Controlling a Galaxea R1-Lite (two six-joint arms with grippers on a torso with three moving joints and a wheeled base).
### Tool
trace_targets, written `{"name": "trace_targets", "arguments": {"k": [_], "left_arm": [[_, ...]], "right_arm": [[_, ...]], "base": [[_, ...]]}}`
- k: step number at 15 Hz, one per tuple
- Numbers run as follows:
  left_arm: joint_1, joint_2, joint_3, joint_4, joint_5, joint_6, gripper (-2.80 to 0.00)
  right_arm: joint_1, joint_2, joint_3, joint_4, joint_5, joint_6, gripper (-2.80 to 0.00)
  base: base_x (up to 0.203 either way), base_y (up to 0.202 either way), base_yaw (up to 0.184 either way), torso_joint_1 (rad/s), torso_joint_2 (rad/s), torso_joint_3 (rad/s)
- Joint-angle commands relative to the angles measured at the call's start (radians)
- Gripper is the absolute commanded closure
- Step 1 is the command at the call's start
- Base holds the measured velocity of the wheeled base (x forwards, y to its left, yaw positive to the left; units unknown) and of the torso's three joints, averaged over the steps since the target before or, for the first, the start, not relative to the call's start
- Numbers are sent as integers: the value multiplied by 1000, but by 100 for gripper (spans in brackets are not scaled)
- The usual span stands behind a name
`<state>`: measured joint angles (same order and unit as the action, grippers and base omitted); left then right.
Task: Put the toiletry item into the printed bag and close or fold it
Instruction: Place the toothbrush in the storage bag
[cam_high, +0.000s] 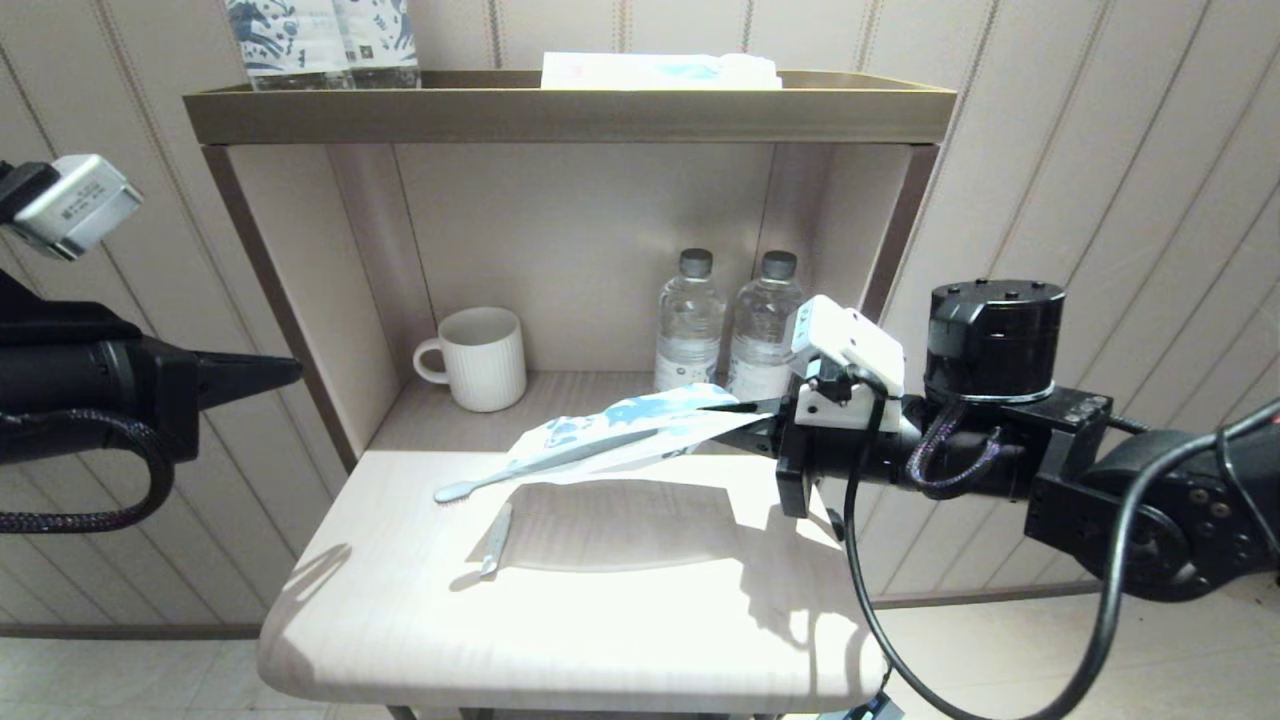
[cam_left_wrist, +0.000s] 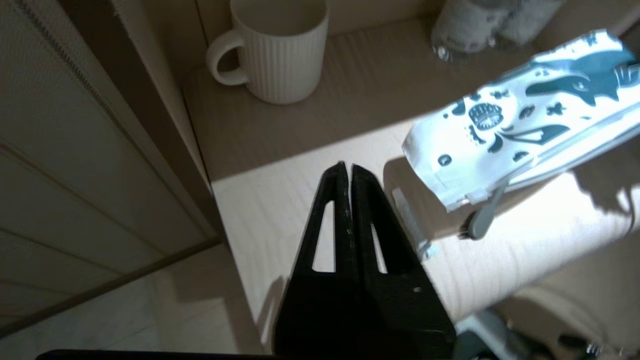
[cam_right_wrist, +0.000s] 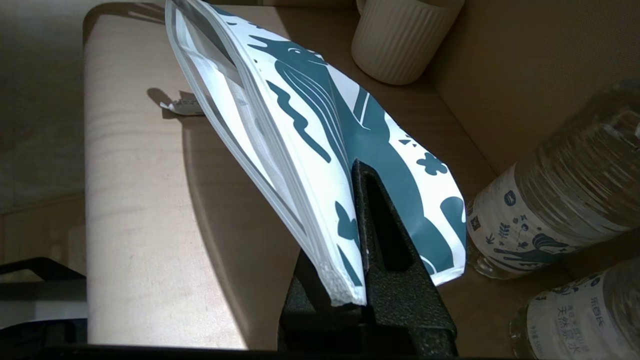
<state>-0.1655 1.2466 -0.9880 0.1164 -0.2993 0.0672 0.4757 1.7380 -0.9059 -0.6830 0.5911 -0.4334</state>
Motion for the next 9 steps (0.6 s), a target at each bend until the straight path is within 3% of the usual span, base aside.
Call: {"name": "trace_targets", "arguments": {"k": [1, 3, 6, 9], "left_arm": [[5, -7, 103, -168, 13, -90, 0], [6, 16, 147, -205, 18, -138, 0], [6, 20, 185, -212, 4, -177, 0], [3, -1, 198, -197, -92, -204, 0]], "right_arm": [[1, -15, -16, -4, 3, 61, 0], [1, -32, -22, -5, 1, 165, 0], [4, -49, -28, -3, 1, 240, 0], [15, -79, -5, -1, -51, 328, 0]], "base": [[0, 0, 0, 0, 0, 0], [0, 0, 0, 0, 0, 0], [0, 0, 0, 0, 0, 0], [0, 0, 0, 0, 0, 0]]}}
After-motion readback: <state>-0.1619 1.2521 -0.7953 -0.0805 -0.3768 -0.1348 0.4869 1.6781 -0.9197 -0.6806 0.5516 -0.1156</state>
